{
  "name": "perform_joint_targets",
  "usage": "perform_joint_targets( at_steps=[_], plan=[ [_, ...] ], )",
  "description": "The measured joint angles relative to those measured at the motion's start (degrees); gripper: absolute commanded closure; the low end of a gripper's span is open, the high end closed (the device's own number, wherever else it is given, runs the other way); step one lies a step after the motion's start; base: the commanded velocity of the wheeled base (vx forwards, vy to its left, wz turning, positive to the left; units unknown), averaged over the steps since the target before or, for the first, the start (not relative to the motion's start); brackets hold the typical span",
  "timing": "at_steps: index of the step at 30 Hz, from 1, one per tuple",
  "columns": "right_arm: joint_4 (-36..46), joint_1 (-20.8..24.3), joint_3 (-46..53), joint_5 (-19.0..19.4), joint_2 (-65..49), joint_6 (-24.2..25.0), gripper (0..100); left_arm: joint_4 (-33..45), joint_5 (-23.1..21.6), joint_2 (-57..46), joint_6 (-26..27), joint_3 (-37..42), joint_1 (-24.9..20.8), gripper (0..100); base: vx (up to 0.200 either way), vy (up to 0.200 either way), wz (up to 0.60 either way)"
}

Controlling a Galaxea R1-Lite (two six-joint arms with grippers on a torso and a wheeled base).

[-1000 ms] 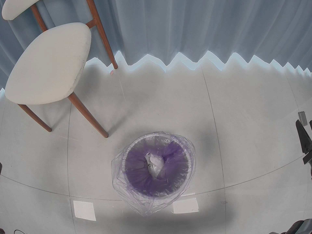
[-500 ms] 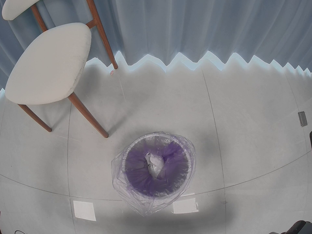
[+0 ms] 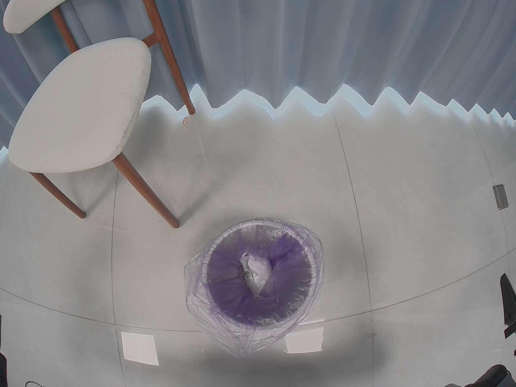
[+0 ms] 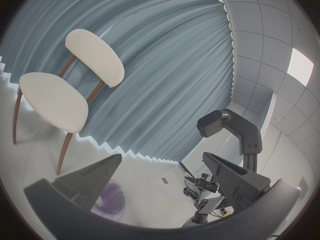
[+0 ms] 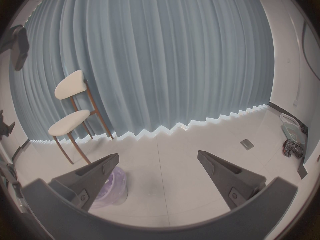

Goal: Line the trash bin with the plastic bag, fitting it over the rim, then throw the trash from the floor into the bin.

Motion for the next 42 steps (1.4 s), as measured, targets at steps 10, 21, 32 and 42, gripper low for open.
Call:
perform_joint_targets(
  at_steps=[10,21,32,42],
  plan=[
    [13.5,-2.6,0.0,3.7,-10.7,-0.9,0,-1.5,0.8,-0.4,7.7,5.5,0.0,0,0.000,0.000,0.00],
    [21.6,-2.9,0.0,2.7,-12.9,-2.1,0,8.4,15.4,-0.4,18.4,6.1,0.0,0,0.000,0.000,0.00],
    [23.2,-5.4,0.0,0.6,-14.7,-3.8,0,31.5,45.6,-0.4,33.5,6.1,-0.1,0,0.000,0.000,0.00],
    [24.7,-7.0,0.0,2.4,-17.0,-5.1,0,33.3,40.5,-0.8,38.9,6.1,2.2,0,0.000,0.000,0.00]
  ],
)
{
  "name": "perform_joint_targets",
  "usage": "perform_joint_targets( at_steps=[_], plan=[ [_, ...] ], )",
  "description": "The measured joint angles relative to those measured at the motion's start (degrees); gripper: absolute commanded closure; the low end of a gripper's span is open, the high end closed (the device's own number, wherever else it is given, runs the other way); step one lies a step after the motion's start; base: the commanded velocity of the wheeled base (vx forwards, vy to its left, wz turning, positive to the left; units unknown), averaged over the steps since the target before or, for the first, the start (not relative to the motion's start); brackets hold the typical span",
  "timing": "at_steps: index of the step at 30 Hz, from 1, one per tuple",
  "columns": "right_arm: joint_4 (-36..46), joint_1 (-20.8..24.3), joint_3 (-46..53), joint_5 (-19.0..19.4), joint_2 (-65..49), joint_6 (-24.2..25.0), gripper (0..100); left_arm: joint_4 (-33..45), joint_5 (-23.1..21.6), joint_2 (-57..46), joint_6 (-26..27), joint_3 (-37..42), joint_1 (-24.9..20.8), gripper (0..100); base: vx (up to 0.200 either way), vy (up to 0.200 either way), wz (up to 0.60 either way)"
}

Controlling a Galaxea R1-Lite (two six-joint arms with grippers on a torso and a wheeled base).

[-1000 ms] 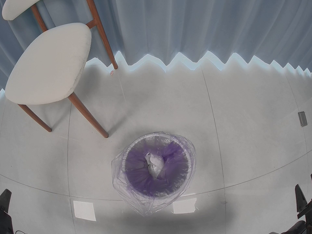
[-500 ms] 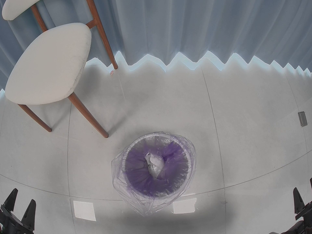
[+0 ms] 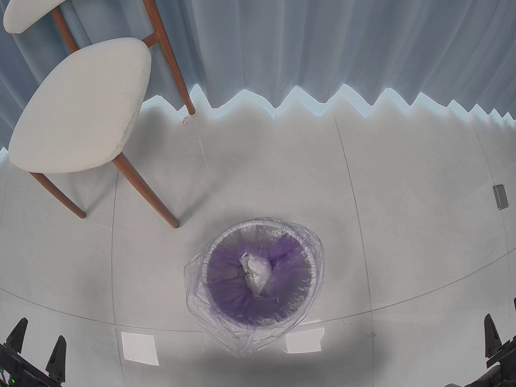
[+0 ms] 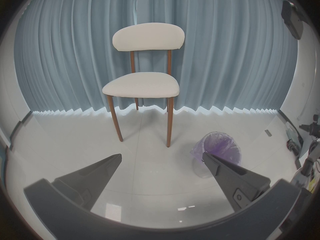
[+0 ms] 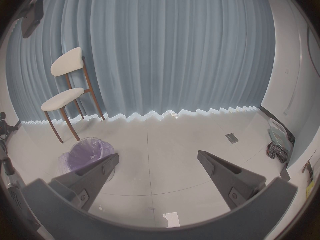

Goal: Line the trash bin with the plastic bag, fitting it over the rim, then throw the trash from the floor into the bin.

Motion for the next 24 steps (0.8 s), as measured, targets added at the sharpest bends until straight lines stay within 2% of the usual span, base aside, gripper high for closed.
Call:
perform_joint_targets(
  at_steps=[3,7,12,24],
  plan=[
    [0.1,-0.1,0.0,0.0,-0.2,0.0,0,-0.2,-2.5,-1.5,3.2,0.0,2.6,0,0.000,0.000,0.00],
    [0.1,-0.2,0.0,0.4,-0.4,-0.1,0,-0.1,-5.4,-2.8,4.6,0.0,4.1,0,0.000,0.000,0.00],
    [0.1,-0.2,0.0,1.8,-0.4,-0.4,0,1.0,-5.5,-3.6,3.4,0.0,4.5,0,0.000,0.000,0.00],
    [0.0,-0.2,0.0,1.9,-0.4,-0.6,0,1.8,-4.9,-4.0,2.4,0.0,4.7,0,0.000,0.000,0.00]
  ],
)
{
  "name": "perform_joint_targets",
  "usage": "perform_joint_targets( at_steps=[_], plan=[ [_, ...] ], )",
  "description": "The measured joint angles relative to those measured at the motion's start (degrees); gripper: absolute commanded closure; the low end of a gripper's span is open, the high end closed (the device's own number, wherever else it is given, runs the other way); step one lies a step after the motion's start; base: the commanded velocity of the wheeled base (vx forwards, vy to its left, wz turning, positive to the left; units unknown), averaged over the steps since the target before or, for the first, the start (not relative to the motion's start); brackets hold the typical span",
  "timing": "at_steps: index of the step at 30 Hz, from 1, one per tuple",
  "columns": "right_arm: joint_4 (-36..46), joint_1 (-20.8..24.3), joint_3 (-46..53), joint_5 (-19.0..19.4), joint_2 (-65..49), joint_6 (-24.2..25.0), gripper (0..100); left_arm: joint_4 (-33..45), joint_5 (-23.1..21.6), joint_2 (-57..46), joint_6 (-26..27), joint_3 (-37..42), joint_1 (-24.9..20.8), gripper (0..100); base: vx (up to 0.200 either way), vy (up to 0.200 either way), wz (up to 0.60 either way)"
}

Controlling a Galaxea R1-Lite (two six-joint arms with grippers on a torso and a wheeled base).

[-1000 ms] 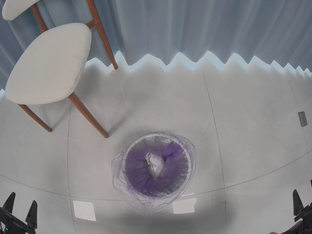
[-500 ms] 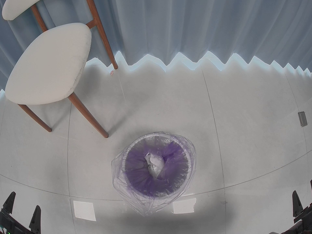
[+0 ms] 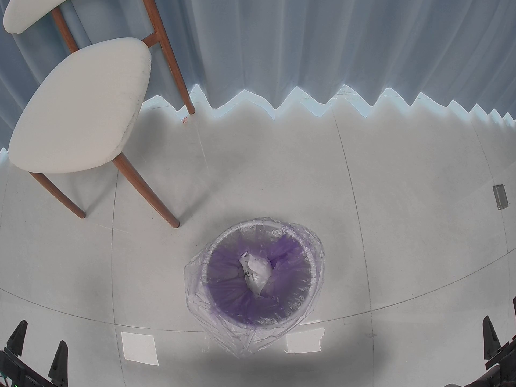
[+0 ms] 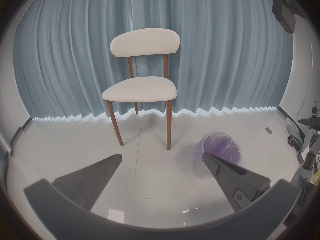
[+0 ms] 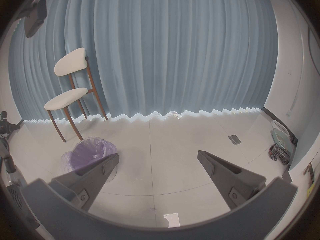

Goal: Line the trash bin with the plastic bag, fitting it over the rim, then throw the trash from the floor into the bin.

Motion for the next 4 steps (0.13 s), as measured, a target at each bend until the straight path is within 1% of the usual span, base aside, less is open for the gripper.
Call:
perform_joint_targets(
  at_steps=[4],
  plan=[
    [0.0,0.0,0.0,0.0,0.0,0.0,0,0.0,0.0,0.0,0.0,0.0,0.0,0,0.000,0.000,0.00]
  ],
)
